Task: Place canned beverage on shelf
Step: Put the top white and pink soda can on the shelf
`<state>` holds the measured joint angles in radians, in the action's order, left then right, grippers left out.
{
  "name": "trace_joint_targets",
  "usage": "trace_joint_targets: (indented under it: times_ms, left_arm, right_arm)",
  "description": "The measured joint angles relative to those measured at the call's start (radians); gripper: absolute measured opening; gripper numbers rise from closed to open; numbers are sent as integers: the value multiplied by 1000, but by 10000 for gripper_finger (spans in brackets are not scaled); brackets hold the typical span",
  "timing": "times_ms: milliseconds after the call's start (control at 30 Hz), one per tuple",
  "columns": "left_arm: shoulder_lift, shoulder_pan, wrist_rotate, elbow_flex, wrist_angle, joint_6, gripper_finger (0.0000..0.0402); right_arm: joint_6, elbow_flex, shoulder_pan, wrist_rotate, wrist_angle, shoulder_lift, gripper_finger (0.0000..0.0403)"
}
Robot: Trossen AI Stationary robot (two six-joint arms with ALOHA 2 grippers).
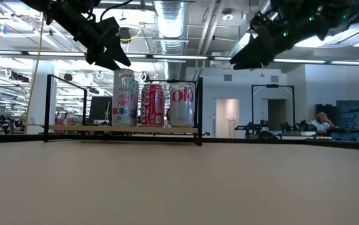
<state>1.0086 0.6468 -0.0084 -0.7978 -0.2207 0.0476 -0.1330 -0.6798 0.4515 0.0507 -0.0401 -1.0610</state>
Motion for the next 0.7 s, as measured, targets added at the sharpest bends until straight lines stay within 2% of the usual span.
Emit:
trace_joint_targets:
  times_ms: [333, 567, 700]
  left_arm:
    - [103, 0, 27, 0, 8, 21, 358]
    - [122, -2, 25, 0, 7, 37, 353]
    - [97, -5, 22, 0, 8, 37, 327]
  right_arm:
    - [39, 133, -56, 0, -198, -7, 384]
    - [55, 146, -99, 0, -210, -7, 384]
    - [55, 146, -129, 0, -203, -7, 384]
